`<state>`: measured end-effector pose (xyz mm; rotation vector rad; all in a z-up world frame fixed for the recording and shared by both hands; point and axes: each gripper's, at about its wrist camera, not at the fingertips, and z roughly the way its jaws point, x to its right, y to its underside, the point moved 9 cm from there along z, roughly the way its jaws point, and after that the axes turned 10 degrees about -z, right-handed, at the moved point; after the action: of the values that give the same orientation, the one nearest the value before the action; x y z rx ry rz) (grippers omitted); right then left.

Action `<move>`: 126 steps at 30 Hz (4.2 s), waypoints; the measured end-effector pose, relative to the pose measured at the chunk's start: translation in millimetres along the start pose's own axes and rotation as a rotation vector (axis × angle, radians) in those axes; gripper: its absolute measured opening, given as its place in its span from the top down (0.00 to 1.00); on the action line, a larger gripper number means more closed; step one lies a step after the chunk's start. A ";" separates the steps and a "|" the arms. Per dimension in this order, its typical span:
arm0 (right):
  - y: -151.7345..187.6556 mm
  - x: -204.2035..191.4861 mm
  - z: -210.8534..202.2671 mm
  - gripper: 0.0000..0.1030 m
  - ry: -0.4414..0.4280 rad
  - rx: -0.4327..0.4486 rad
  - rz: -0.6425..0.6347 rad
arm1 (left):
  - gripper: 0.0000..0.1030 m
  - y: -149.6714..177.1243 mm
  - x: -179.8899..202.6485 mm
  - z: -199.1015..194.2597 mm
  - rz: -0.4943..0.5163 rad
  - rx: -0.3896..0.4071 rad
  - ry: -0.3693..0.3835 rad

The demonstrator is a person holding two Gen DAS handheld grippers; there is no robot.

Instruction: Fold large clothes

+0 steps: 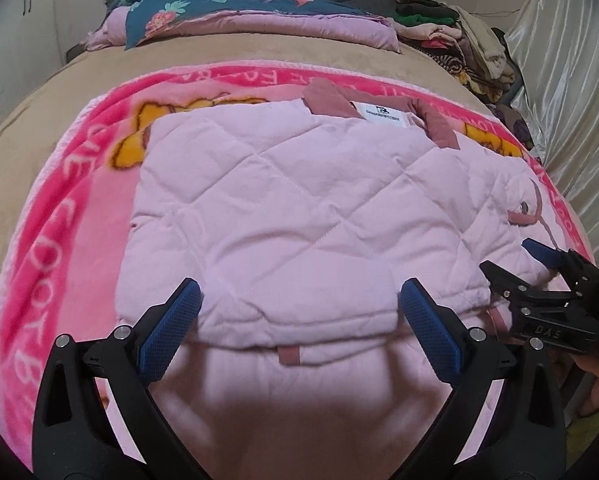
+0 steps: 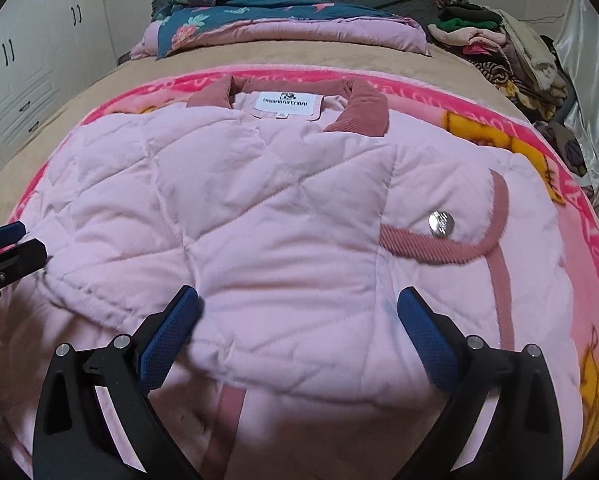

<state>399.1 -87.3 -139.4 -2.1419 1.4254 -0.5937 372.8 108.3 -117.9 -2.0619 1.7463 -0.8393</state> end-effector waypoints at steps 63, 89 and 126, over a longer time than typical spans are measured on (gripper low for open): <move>65.6 39.2 -236.0 0.04 -0.003 0.338 0.111 | 0.09 65.3 37.3 -166.9 0.020 0.271 0.002; 106.4 45.4 -277.5 0.04 0.006 0.350 0.099 | 0.09 105.7 49.7 -205.6 0.039 0.281 -0.015; 164.7 58.6 -276.5 0.04 0.022 0.260 0.091 | 0.09 178.1 -18.0 -182.0 -0.056 0.146 -0.130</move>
<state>136.1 -240.9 -20.0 -1.8644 1.3667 -0.7274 119.9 112.9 -83.7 -2.0299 1.5204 -0.8044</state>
